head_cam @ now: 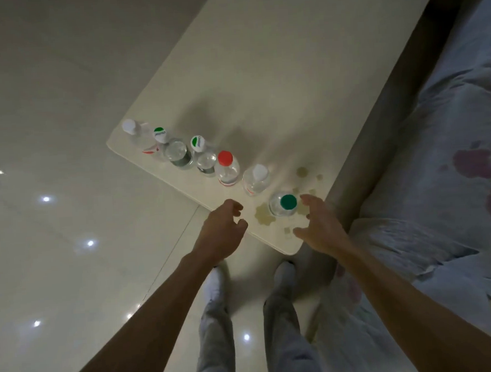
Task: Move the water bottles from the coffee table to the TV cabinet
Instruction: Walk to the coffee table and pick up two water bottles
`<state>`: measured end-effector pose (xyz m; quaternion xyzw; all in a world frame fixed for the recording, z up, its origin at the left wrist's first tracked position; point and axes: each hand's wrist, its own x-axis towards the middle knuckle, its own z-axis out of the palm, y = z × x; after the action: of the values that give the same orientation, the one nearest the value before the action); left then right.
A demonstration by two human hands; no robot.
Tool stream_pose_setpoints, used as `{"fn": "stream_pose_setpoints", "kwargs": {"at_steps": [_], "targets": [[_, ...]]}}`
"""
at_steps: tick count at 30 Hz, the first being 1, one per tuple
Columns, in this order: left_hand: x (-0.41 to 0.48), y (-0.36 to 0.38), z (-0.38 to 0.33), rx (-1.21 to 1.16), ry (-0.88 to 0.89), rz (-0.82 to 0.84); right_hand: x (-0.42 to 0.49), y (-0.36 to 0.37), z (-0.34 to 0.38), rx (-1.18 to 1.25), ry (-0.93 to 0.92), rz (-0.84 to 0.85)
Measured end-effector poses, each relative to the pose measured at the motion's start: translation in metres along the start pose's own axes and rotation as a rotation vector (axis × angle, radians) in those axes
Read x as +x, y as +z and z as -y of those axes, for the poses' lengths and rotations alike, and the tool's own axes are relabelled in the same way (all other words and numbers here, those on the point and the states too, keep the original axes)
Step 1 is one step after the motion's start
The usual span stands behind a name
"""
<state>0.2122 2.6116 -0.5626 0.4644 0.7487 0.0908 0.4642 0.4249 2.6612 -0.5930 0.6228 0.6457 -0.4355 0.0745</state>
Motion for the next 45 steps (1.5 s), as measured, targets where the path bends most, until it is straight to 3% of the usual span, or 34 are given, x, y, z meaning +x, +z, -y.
{"fn": "stream_pose_setpoints", "kwargs": {"at_steps": [5, 16, 21, 27, 34, 45], "targets": [[0.039, 0.027, 0.014, -0.123, -0.061, -0.044, 0.046, 0.025, -0.021, 0.033, -0.098, -0.072], [0.074, 0.057, 0.02, -0.135, -0.047, -0.113, 0.078, 0.049, -0.049, 0.07, -0.327, -0.178], [0.086, 0.064, 0.006, -0.144, 0.024, -0.177, 0.077, 0.048, -0.058, 0.099, -0.215, -0.293], [0.106, 0.076, 0.001, -0.159, -0.016, -0.263, 0.08, 0.039, -0.072, 0.161, -0.035, -0.286], [0.114, 0.081, -0.003, -0.091, -0.04, -0.381, 0.079, 0.026, -0.072, 0.175, -0.032, -0.322], [0.067, 0.055, -0.023, -0.07, -0.01, -0.348, 0.046, -0.008, -0.051, 0.155, -0.046, -0.368]]}}
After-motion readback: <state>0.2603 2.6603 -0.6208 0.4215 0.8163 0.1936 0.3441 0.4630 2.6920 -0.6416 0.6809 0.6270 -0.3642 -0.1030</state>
